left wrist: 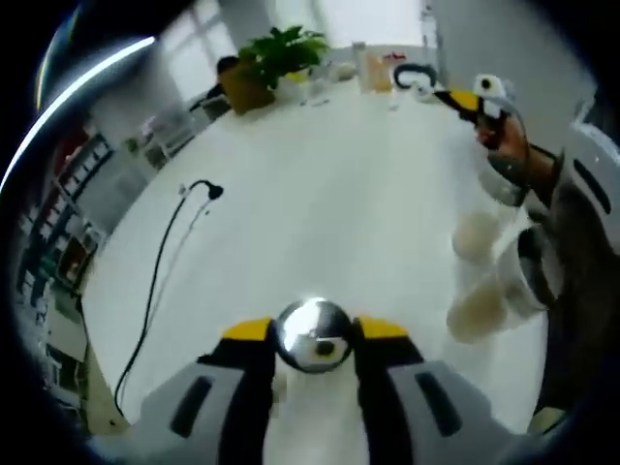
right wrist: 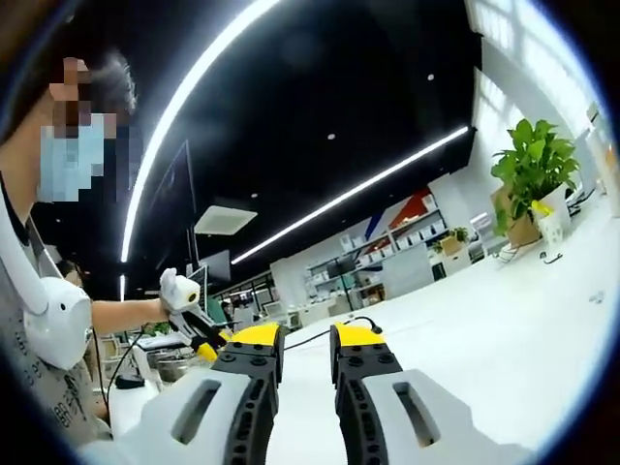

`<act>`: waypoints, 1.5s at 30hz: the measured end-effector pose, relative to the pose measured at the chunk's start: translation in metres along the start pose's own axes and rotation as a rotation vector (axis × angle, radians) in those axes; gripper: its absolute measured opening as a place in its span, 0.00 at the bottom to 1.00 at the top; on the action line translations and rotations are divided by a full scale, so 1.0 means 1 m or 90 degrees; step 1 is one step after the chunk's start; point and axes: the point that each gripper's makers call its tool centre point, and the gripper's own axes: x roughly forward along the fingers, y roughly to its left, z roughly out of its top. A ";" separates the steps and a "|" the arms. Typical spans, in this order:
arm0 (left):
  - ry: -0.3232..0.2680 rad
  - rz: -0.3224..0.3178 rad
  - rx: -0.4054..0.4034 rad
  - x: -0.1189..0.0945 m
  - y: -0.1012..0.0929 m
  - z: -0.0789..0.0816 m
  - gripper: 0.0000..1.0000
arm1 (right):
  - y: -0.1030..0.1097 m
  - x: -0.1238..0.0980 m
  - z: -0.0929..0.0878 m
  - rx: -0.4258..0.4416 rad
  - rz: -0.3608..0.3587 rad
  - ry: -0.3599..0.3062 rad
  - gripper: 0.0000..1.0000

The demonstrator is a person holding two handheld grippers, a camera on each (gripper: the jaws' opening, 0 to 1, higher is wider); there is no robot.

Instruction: Rotate the seasoning bottle until the label or dispensing opening points toward the visible target arrow and the bottle remains upright within the marked orientation range

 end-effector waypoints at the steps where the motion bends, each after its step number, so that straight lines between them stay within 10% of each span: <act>1: -0.011 0.010 -0.013 -0.003 -0.002 -0.002 0.32 | 0.002 0.000 -0.001 0.004 0.004 -0.001 0.18; 20: 0.042 -0.001 -0.071 -0.057 -0.059 -0.054 0.33 | 0.031 0.002 -0.001 0.026 0.050 0.000 0.18; 35: 0.038 -0.048 -0.074 -0.062 -0.108 -0.058 0.33 | 0.040 0.008 0.009 0.046 0.063 -0.008 0.18; 45: -0.038 -0.008 -0.127 -0.059 -0.106 -0.051 0.33 | 0.044 0.018 0.010 0.053 0.074 -0.016 0.18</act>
